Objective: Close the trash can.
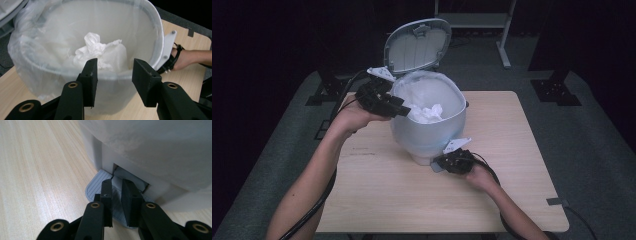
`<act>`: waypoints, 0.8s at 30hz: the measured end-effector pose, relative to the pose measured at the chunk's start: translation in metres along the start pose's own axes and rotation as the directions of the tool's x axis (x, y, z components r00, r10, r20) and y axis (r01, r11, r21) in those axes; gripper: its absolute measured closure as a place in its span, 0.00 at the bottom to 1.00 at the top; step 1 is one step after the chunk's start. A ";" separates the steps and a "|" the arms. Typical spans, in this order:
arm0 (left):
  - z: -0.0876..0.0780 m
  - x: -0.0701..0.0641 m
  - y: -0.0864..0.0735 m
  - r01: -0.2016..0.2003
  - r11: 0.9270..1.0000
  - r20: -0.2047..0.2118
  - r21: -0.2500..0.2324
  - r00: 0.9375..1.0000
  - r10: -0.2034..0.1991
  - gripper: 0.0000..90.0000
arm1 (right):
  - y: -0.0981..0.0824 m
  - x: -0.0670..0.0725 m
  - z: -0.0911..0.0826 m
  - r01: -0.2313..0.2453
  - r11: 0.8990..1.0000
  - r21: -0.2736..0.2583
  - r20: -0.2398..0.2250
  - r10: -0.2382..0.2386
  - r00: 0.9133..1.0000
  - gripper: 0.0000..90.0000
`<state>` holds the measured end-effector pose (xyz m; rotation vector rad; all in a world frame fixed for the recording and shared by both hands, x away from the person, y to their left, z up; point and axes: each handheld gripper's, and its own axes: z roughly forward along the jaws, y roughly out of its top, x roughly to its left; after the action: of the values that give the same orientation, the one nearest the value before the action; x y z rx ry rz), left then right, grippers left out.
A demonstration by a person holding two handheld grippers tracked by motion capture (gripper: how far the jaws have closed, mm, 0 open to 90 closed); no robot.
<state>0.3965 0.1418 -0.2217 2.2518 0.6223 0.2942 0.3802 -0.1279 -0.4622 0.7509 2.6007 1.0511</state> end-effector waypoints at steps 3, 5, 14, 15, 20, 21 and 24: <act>-0.006 -0.002 -0.009 0.002 1.000 -0.007 -0.010 1.000 -0.002 0.60 | 0.000 0.001 -0.001 0.003 1.000 0.007 0.000 -0.003 1.000 0.84; -0.011 -0.004 -0.017 0.002 1.000 -0.004 -0.018 1.000 -0.002 0.58 | 0.000 0.000 -0.005 -0.010 1.000 0.029 -0.007 0.010 1.000 0.79; -0.014 -0.009 -0.057 0.032 0.999 -0.003 -0.043 0.999 -0.033 0.51 | -0.015 -0.011 -0.051 -0.091 0.993 -0.076 -0.014 0.090 0.996 0.72; -0.013 -0.009 -0.062 0.030 0.999 -0.003 -0.040 1.000 -0.030 0.51 | -0.017 -0.012 -0.054 -0.090 0.993 -0.075 -0.010 0.090 0.996 0.71; -0.007 -0.011 -0.084 0.053 0.997 -0.013 -0.056 0.998 -0.053 0.45 | -0.029 -0.016 -0.064 -0.115 0.992 -0.061 -0.005 0.115 0.993 0.65; -0.005 -0.011 -0.088 0.057 0.997 -0.015 -0.055 0.998 -0.058 0.43 | -0.032 -0.018 -0.067 -0.117 0.991 -0.064 0.001 0.117 0.993 0.64; -0.001 -0.011 -0.098 0.061 0.996 -0.014 -0.060 0.998 -0.062 0.40 | -0.036 -0.020 -0.072 -0.133 0.988 -0.073 0.008 0.134 0.991 0.62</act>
<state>0.3534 0.1938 -0.2930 2.1714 0.6813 0.2966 0.3555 -0.2027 -0.4355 0.9217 2.5163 1.1670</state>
